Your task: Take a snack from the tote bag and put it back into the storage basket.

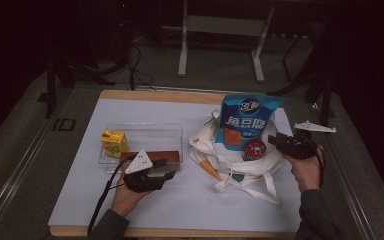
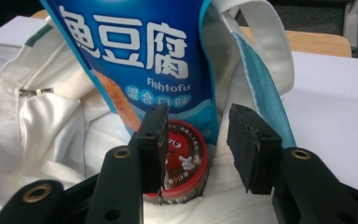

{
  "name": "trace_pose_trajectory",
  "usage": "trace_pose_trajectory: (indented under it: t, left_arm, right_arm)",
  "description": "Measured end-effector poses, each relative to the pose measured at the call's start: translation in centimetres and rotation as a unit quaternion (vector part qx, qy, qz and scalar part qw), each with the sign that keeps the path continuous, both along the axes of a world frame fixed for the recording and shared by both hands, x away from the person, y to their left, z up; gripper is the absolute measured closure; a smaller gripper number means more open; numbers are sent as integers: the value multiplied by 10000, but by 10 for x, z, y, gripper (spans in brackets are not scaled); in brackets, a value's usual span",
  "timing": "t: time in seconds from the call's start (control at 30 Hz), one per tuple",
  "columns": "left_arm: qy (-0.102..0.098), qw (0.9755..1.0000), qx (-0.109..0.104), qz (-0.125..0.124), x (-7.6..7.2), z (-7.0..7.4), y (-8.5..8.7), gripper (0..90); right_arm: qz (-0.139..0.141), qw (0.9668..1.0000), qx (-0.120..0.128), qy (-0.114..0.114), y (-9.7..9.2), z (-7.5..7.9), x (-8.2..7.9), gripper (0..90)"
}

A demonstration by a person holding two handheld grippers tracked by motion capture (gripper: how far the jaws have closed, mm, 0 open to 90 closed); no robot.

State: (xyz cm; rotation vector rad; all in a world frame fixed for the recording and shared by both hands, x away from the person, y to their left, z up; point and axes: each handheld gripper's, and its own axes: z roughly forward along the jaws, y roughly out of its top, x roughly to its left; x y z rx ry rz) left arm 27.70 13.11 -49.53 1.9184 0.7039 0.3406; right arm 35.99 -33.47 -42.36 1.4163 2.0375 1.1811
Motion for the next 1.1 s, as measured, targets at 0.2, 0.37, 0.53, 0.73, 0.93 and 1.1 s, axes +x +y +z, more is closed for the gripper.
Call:
trace_pose_trajectory:
  t: [0.2,0.37,0.53,0.73,0.93,1.1]
  left_arm:
    - [-92,9998,-47,-183,-2,-8,-6,441]
    - [-89,9996,-46,-268,-3,-16,-8,441]
    - [7,9996,-76,-281,-2,-29,-8,429]
    - [87,9996,-13,-277,1,-37,-9,432]
    - [98,9994,51,-314,-1,-42,-13,431]
    - [80,9994,109,-319,-2,-43,-14,433]
  right_arm:
    - [29,10000,-6,0,1,2,4,553]
    - [76,10000,17,-30,3,8,10,543]
    - [155,9999,-63,-36,10,11,22,528]
    - [179,9998,30,-87,14,21,34,475]
    - [201,9992,348,-89,10,28,46,452]
    - [291,9991,297,-80,13,28,54,451]
